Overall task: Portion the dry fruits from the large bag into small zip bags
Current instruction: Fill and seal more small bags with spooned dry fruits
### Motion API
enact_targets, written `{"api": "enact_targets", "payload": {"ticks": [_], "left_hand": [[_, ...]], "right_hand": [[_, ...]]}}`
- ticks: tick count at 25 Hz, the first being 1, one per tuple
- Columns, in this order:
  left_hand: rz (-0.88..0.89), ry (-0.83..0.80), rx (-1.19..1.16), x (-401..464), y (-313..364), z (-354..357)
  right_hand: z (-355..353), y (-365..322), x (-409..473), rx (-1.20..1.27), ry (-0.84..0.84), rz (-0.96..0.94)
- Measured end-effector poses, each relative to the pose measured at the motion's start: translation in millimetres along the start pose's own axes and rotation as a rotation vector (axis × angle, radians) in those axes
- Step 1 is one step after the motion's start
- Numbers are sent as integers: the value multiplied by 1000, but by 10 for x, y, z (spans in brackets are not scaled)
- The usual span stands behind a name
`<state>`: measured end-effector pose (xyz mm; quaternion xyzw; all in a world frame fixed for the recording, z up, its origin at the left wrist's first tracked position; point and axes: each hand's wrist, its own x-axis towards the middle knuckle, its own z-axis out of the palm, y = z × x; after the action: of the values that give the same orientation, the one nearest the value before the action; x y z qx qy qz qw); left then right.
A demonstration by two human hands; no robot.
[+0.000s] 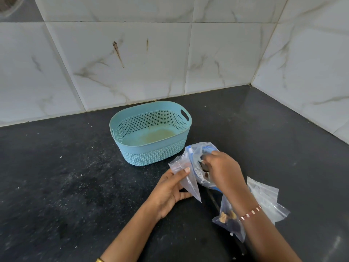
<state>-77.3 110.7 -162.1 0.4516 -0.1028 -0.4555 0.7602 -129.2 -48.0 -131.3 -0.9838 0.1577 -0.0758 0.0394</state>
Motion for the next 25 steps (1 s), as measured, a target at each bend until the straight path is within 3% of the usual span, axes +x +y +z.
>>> {"api": "enact_targets", "payload": {"ticks": [6, 9, 16, 21, 25], "left_hand": [[11, 19, -46, 32, -68, -12], [20, 19, -6, 64, -50, 27], [69, -76, 172, 99, 34, 149], [133, -73, 288, 73, 67, 125], [175, -21, 360, 33, 94, 74]], "right_hand": [[-120, 109, -89, 168, -79, 92], [-93, 95, -65, 305, -152, 236], [-46, 149, -74, 544, -116, 394], [-145, 250, -121, 946, -138, 614], [-192, 349, -164, 1155, -97, 687]]}}
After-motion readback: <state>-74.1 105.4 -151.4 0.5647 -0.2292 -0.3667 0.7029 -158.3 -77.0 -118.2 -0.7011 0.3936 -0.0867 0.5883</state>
